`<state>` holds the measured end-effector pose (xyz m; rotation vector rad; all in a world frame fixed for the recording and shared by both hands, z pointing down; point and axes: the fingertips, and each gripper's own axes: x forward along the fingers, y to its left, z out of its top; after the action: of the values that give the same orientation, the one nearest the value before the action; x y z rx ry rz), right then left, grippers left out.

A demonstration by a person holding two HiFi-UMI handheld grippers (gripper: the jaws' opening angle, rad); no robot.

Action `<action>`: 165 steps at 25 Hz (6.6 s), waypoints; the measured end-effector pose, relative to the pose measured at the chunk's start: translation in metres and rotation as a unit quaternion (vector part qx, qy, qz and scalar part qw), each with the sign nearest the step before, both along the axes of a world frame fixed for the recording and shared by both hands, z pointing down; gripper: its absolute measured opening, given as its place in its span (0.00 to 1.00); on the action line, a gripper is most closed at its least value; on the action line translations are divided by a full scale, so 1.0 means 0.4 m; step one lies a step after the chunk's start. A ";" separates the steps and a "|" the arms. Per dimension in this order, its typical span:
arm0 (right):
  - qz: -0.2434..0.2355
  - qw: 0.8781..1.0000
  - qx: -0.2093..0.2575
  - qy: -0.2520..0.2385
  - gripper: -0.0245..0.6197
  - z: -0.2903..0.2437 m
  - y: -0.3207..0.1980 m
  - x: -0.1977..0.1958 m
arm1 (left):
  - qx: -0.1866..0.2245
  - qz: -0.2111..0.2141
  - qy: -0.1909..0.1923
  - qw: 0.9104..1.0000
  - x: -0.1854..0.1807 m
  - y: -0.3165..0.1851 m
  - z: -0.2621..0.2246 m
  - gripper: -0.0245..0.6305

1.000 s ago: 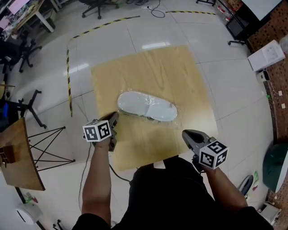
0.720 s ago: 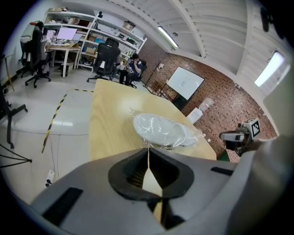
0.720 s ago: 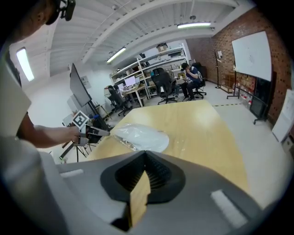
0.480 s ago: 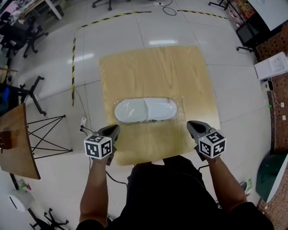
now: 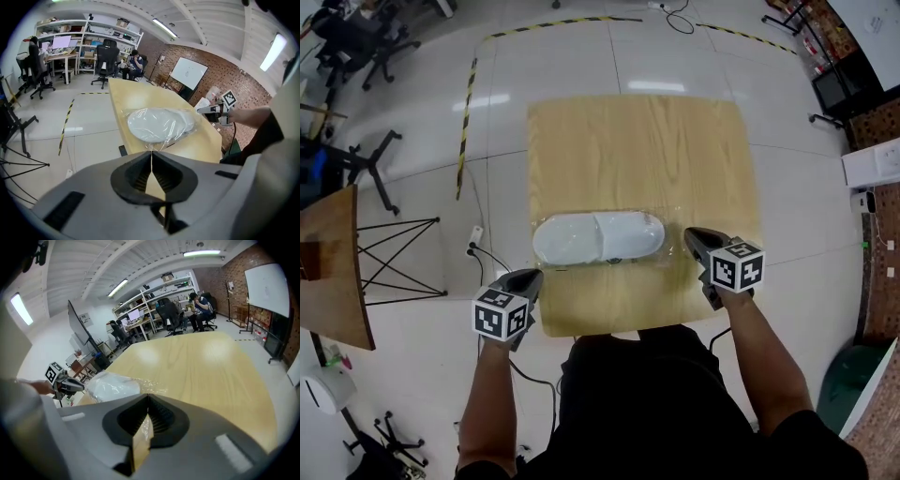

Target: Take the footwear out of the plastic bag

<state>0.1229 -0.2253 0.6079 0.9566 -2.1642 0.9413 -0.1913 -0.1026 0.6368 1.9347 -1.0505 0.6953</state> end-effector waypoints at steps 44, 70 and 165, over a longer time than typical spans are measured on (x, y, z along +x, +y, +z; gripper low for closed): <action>0.032 0.993 -0.092 -0.063 0.12 0.065 0.023 -0.022 | 0.014 -0.026 -0.032 0.999 -0.064 -0.074 0.014 0.06; 0.084 0.993 -0.074 -0.023 0.12 0.043 0.074 0.144 | 0.137 0.049 -0.125 0.981 -0.052 -0.199 -0.129 0.24; 0.011 0.996 -0.082 -0.027 0.11 0.042 0.185 0.076 | 0.158 -0.110 -0.244 0.951 -0.297 -0.262 -0.254 0.06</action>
<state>0.1534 -0.1514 0.6249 0.8871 -2.0866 1.1494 -0.3100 -0.2074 0.5354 1.9065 -1.7465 0.9493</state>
